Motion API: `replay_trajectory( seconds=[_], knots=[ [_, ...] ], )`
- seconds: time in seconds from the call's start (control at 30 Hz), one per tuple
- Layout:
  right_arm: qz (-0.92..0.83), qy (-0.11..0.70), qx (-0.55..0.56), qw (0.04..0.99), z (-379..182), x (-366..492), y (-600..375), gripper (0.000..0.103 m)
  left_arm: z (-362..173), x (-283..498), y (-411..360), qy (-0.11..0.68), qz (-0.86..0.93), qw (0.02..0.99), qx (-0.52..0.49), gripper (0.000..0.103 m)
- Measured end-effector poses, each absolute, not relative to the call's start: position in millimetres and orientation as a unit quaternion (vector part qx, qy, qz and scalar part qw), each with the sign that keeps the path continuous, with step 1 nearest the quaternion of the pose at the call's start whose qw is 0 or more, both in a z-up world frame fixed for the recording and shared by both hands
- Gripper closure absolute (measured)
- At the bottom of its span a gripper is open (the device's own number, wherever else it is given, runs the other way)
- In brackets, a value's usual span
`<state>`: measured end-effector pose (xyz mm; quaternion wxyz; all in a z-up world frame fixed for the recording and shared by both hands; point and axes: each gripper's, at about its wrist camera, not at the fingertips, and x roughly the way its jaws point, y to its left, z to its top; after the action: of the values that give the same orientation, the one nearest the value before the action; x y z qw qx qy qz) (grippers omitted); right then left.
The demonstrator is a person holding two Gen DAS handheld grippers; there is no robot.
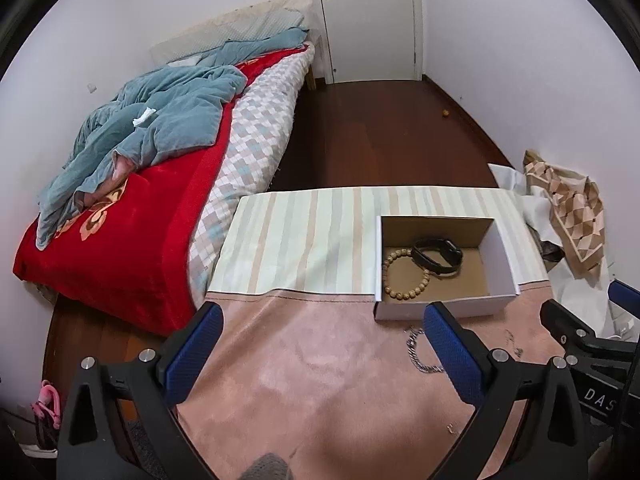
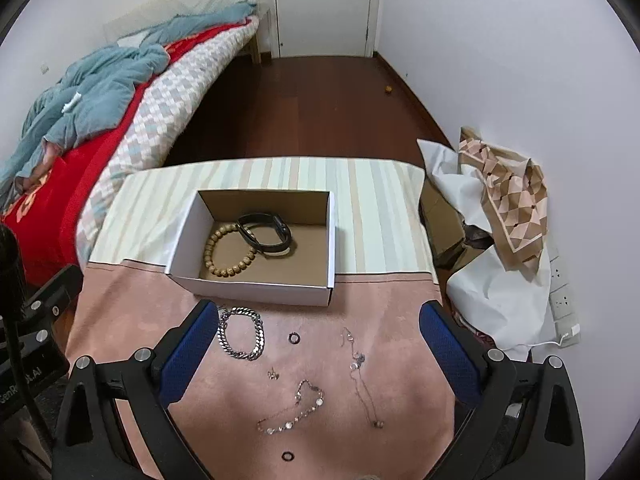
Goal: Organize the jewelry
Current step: 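Reach the right gripper to the thin silver chain and grasp it, then grasp the chunky silver chain bracelet with the left gripper while the right lifts its chain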
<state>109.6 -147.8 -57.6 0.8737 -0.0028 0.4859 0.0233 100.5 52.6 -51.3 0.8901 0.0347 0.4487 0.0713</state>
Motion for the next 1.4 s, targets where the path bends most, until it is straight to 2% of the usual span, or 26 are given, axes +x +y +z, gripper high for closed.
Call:
replay_trajectory(
  seconds=[0.23, 0.63, 0.9, 1.07, 1.13, 1.17, 1.27, 1.4],
  knots=[
    [0.024, 0.489, 0.03, 0.871, -54, 85, -171, 0.001, -54, 81, 52, 0.46, 0.075, 0.884, 0.026, 0.001],
    [-0.002, 0.608, 0.112, 0.786, -190, 84, -227, 0.004, -159, 90, 47, 0.555, 0.1, 0.824, 0.056, 0.001],
    [0.038, 0.624, 0.098, 0.774, -223, 79, -194, 0.034, -198, 97, 57, 0.593, 0.109, 0.796, 0.049, 0.001],
    [0.033, 0.617, 0.064, 0.783, -230, 77, -179, 0.044, -207, 96, 62, 0.603, 0.113, 0.788, 0.048, 0.001],
    [0.029, 0.61, 0.041, 0.791, -229, 76, -173, 0.052, -211, 95, 63, 0.606, 0.112, 0.786, 0.048, 0.001],
    [0.024, 0.603, 0.019, 0.797, -230, 75, -168, 0.06, -211, 96, 63, 0.607, 0.112, 0.785, 0.049, 0.001],
    [0.026, 0.591, -0.005, 0.806, -229, 73, -160, 0.097, -213, 97, 61, 0.61, 0.108, 0.783, 0.05, 0.001],
    [0.035, 0.592, 0.035, 0.805, -227, 72, -170, 0.098, -212, 97, 58, 0.609, 0.102, 0.785, 0.049, 0.001]
  ],
)
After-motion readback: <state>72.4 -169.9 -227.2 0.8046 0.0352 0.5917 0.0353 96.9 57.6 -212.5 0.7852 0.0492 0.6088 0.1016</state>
